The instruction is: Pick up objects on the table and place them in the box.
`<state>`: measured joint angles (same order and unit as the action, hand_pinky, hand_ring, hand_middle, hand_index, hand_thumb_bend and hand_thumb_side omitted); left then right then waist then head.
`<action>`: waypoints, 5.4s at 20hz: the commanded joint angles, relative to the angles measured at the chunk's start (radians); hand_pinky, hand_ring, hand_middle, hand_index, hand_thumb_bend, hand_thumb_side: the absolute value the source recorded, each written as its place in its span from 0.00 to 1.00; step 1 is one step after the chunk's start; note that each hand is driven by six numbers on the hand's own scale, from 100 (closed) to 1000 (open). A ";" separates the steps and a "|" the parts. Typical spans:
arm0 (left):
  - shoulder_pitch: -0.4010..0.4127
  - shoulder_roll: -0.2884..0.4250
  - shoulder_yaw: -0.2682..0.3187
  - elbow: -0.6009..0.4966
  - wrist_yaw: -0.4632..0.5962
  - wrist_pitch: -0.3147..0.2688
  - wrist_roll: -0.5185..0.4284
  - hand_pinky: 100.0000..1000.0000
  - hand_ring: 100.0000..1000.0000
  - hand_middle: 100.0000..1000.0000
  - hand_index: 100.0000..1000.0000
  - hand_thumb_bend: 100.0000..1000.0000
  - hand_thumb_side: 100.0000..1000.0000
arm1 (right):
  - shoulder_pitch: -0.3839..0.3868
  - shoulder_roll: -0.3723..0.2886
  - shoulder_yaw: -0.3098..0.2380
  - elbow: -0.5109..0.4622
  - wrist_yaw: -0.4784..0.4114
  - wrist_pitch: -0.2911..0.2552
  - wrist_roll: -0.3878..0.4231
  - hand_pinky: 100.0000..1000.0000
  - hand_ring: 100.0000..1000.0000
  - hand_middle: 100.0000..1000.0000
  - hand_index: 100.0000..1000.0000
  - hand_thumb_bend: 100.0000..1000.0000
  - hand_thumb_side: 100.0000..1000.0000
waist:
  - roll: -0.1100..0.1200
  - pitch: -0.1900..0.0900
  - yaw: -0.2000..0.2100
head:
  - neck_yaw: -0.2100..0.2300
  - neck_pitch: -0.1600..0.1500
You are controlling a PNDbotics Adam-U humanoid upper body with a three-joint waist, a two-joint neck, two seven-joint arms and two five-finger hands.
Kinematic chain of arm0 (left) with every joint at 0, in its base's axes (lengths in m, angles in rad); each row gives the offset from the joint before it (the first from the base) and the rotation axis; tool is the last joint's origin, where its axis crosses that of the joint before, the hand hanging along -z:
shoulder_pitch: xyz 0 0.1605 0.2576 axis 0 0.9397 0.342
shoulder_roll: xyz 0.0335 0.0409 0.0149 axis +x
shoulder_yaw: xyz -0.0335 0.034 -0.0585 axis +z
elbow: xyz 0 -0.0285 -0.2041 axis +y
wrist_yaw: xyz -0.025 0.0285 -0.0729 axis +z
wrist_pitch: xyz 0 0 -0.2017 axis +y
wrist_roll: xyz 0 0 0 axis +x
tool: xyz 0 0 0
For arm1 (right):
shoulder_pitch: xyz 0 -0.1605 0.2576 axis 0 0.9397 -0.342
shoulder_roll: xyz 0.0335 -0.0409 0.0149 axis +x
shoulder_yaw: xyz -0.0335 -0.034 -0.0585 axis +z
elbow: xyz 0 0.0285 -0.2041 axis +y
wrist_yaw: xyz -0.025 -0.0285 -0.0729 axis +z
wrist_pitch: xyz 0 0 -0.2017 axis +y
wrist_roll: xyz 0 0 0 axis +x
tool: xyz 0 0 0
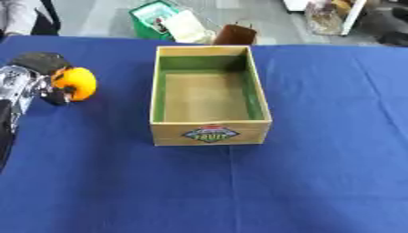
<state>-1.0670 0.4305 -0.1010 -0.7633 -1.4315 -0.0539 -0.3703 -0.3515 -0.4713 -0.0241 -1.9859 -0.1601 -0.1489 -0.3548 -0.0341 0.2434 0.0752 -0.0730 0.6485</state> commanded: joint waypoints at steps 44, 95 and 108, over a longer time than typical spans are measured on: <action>-0.181 -0.261 -0.103 -0.256 0.147 0.098 0.214 0.34 0.43 0.45 0.52 0.00 0.24 | -0.035 0.003 0.015 -0.014 -0.032 0.002 0.016 0.75 0.74 0.71 0.82 0.00 1.00 | 0.004 -0.028 -0.035 | 0.022 0.013; -0.064 -0.170 -0.013 -0.558 0.578 0.020 0.356 0.55 0.63 0.67 0.79 0.04 0.48 | -0.033 -0.009 -0.003 -0.014 -0.025 -0.013 0.001 0.74 0.74 0.71 0.82 0.00 1.00 | 0.031 -0.013 -0.031 | -0.006 0.052; 0.236 0.008 0.114 -1.033 0.856 0.245 0.590 0.56 0.59 0.62 0.75 0.13 0.46 | -0.033 -0.032 -0.026 -0.014 -0.013 -0.050 -0.028 0.74 0.74 0.72 0.82 0.00 1.00 | 0.016 0.003 0.003 | -0.015 0.007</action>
<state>-0.8208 0.4036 -0.0093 -1.7467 -0.6093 0.1786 0.1899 -0.3767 -0.4722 -0.0376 -1.9859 -0.1810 -0.1938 -0.3788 -0.0206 0.2615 0.0777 -0.0908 0.6711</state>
